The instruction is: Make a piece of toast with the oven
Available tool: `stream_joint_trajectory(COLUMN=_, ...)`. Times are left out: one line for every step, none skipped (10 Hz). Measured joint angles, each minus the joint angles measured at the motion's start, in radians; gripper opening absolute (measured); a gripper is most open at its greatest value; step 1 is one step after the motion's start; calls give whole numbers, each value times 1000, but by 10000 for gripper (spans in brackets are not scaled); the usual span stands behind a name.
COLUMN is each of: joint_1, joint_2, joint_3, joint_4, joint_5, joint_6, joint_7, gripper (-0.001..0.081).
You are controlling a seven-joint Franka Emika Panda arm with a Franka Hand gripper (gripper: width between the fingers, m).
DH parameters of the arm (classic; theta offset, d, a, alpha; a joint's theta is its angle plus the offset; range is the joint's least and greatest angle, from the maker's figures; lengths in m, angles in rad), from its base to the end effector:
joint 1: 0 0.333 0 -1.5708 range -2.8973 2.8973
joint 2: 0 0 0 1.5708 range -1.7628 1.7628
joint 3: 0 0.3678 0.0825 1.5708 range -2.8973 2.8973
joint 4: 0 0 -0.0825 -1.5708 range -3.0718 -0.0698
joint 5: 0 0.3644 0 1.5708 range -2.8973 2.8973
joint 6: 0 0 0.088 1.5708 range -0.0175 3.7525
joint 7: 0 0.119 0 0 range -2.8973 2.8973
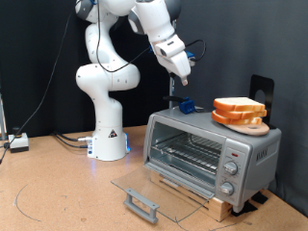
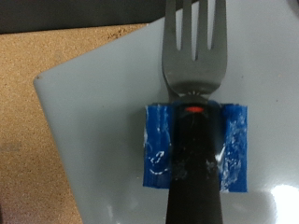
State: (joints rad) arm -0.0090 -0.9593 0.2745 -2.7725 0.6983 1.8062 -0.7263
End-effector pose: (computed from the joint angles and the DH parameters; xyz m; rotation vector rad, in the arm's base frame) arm 0.1982 0.1286 0.4847 -2.5353 -0.9304 -0.1704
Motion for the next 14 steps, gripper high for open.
stream_joint_trajectory(joint_1=-1, joint_2=0, joint_3=15, joint_4=-16, joint_5=0, joint_6=32, joint_7=10, gripper=807)
stream_joint_trajectory(joint_1=-1, joint_2=1, joint_3=28, joint_4=-29, joint_5=0, joint_6=55, joint_7=14, gripper=807)
stream_joint_trajectory(joint_1=-1, joint_2=6, joint_3=37, joint_4=-36, joint_5=0, joint_6=58, joint_7=14, gripper=807)
stream_joint_trajectory(joint_1=0, joint_2=16, joint_3=47, joint_4=-41, joint_5=0, joint_6=58, joint_7=14, gripper=807)
stream_joint_trajectory(joint_1=0, joint_2=26, joint_3=61, joint_4=-45, joint_5=3, joint_6=58, joint_7=14, gripper=807)
stream_joint_trajectory(joint_1=0, joint_2=36, joint_3=78, joint_4=-50, joint_5=8, joint_6=64, joint_7=14, gripper=807)
stream_joint_trajectory(joint_1=0, joint_2=50, joint_3=98, joint_4=-54, joint_5=13, joint_6=78, joint_7=6, gripper=807)
stream_joint_trajectory(joint_1=1, joint_2=66, joint_3=117, joint_4=-55, joint_5=15, joint_6=97, joint_7=-7, gripper=807)
stream_joint_trajectory(joint_1=2, joint_2=80, joint_3=133, joint_4=-54, joint_5=17, joint_6=116, joint_7=-30, gripper=807)
stream_joint_trajectory(joint_1=6, joint_2=91, joint_3=145, joint_4=-54, joint_5=22, joint_6=133, joint_7=-58, gripper=807)
stream_joint_trajectory(joint_1=13, joint_2=98, joint_3=153, joint_4=-53, joint_5=30, joint_6=142, joint_7=-80, gripper=807)
stream_joint_trajectory(joint_1=20, joint_2=101, joint_3=163, joint_4=-51, joint_5=44, joint_6=147, joint_7=-92, gripper=807)
stream_joint_trajectory(joint_1=26, joint_2=101, joint_3=174, joint_4=-49, joint_5=53, joint_6=149, joint_7=-94, gripper=807)
stream_joint_trajectory(joint_1=29, joint_2=101, joint_3=188, joint_4=-49, joint_5=55, joint_6=156, joint_7=-94, gripper=807)
